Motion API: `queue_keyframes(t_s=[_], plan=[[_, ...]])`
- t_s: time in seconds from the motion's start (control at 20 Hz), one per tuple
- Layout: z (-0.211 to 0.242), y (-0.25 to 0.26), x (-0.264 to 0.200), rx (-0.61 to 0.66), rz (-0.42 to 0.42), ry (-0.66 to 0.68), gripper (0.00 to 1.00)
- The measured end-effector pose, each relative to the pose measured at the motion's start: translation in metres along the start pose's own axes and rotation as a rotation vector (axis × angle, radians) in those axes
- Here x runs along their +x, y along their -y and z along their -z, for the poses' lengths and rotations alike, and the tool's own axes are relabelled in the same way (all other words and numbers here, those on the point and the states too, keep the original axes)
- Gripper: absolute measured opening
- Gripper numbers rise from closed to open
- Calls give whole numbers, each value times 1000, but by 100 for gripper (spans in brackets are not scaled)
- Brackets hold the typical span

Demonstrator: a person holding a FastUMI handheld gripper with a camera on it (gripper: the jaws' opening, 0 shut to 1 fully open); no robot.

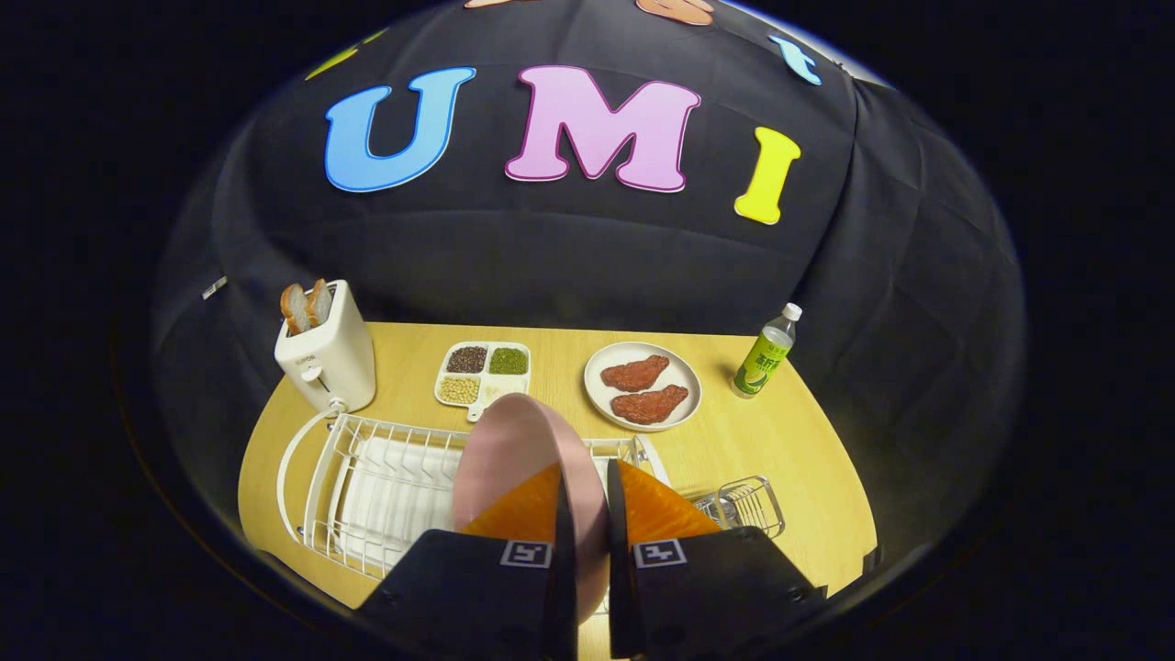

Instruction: Take the plate from the dish rack, then take the spoon from the basket and place it into the plate.

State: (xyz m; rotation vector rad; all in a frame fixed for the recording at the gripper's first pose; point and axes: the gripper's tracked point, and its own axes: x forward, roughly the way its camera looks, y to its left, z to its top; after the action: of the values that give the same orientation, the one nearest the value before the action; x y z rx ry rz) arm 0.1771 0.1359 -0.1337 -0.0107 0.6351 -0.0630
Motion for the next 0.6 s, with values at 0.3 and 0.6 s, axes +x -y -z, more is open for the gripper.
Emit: queue_keyframes(t_s=[0.3,0.6], plan=[[10,5,-35,79,-110,-11,17],[60,27,-71,185,-211,-96,17]])
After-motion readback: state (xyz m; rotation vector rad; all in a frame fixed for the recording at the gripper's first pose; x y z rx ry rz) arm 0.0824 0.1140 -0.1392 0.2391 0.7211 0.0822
